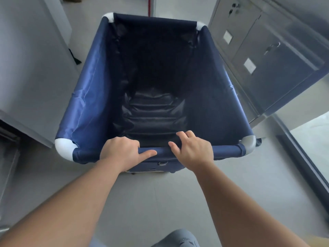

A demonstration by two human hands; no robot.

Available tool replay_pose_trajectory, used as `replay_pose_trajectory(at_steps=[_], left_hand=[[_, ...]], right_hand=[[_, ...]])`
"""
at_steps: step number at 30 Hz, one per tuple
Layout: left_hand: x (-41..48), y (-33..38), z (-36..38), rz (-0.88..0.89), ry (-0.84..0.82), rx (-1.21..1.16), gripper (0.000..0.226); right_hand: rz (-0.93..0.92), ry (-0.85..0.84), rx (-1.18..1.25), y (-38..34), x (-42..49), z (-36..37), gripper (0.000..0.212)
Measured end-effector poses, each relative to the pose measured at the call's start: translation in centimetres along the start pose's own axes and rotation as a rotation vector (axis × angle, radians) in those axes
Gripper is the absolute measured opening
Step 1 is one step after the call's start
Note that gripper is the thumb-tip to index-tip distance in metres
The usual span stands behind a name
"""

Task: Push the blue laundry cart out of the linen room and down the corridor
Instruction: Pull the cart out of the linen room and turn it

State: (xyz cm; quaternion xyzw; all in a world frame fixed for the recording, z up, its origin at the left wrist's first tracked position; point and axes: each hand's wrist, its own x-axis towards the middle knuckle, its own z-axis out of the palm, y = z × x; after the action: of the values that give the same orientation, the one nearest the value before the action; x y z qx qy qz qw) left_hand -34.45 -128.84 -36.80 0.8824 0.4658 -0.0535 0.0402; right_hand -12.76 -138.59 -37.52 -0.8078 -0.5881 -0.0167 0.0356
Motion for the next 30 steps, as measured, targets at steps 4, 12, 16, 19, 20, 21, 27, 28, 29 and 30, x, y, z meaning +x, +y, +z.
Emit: replay_pose_trajectory(at_steps=[4,12,16,19,20,21,27,28,29,30], left_hand=[[1.0,0.8,0.0,-0.065,0.019,0.005,0.098],[3.5,1.9,-0.1,-0.144,0.067,-0.015,0.105],[5.7,1.7,-0.3,-0.173,0.091,-0.011,0.104],[7.6,1.3,-0.5,-0.183,0.103,-0.015,0.103],[8.3,1.2,-0.5,-0.186,0.110,-0.010,0.103],[9.0,0.9,-0.6,-0.190,0.114,-0.006,0.102],[13.3,-0.8,-1.0,-0.188,0.153,-0.028,0.099],[14.0,-1.0,-1.0,-0.187,0.169,-0.034,0.099],[14.7,-1.3,-1.1,-0.186,0.188,-0.032,0.098],[15.3,-1.6,-1.2,-0.188,0.204,-0.028,0.096]], right_hand=[[-0.067,-0.003,0.002,1.2,2.1,0.1,0.072],[-0.151,-0.024,0.007,2.9,6.2,0.5,0.073],[-0.171,-0.049,-0.007,3.3,8.9,0.3,0.072],[-0.194,-0.062,-0.019,3.5,11.1,0.3,0.072],[-0.203,-0.061,-0.023,3.5,12.0,0.3,0.072],[-0.211,-0.063,-0.026,3.5,12.9,0.3,0.072],[-0.248,-0.083,-0.020,3.4,18.0,0.8,0.070],[-0.254,-0.079,-0.012,3.4,18.8,0.9,0.070],[-0.262,-0.071,-0.007,3.3,19.7,1.1,0.070],[-0.269,-0.064,-0.001,3.3,20.5,1.1,0.070]])
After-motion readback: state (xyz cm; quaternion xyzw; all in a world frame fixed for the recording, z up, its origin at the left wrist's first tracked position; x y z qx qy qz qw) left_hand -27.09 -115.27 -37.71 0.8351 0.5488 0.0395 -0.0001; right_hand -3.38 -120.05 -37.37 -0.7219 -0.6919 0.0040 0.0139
